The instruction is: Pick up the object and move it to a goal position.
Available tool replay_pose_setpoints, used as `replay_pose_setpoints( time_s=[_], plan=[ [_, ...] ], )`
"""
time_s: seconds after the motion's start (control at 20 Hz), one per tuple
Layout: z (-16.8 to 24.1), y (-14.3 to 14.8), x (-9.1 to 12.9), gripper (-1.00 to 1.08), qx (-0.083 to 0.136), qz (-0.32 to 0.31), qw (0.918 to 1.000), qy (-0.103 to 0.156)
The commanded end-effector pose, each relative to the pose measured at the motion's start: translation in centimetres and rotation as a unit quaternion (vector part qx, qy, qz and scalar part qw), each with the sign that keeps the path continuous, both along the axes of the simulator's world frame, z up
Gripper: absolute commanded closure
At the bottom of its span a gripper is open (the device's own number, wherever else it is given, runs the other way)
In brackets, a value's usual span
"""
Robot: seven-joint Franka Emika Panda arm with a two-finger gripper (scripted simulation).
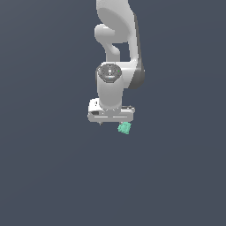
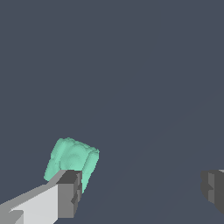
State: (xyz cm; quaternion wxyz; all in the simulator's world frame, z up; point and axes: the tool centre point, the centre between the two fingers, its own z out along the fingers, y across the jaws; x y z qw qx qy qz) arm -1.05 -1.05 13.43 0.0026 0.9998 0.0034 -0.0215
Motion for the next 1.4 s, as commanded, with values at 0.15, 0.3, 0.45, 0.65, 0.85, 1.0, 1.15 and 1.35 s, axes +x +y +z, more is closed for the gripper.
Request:
replay_pose_setpoints(
  time_s=[0.15, 0.3, 0.45, 0.65, 0.85, 1.0, 1.15, 1.35],
  plan=[
    [-0.6, 0.8, -0.3, -0.92, 0.0, -0.018, 0.9998, -0.002],
    [-1.0, 1.6, -0.6, -0.92, -0.001, -0.035, 0.9994, -0.004],
    [-1.6, 2.5, -0.9, -0.92, -0.001, -0.056, 0.9984, -0.006],
    [-2.6, 4.0, -1.6, -0.92, -0.001, -0.091, 0.9958, -0.01],
    [-3.6, 5.5, -2.4, -0.92, -0.002, -0.128, 0.9917, -0.014],
    [-4.2, 6.3, -2.9, -0.92, -0.002, -0.151, 0.9885, -0.017],
    [-4.6, 7.0, -3.4, -0.92, -0.002, -0.168, 0.9855, -0.019],
    [-5.0, 7.6, -3.8, -0.92, -0.002, -0.185, 0.9825, -0.021]
  ],
)
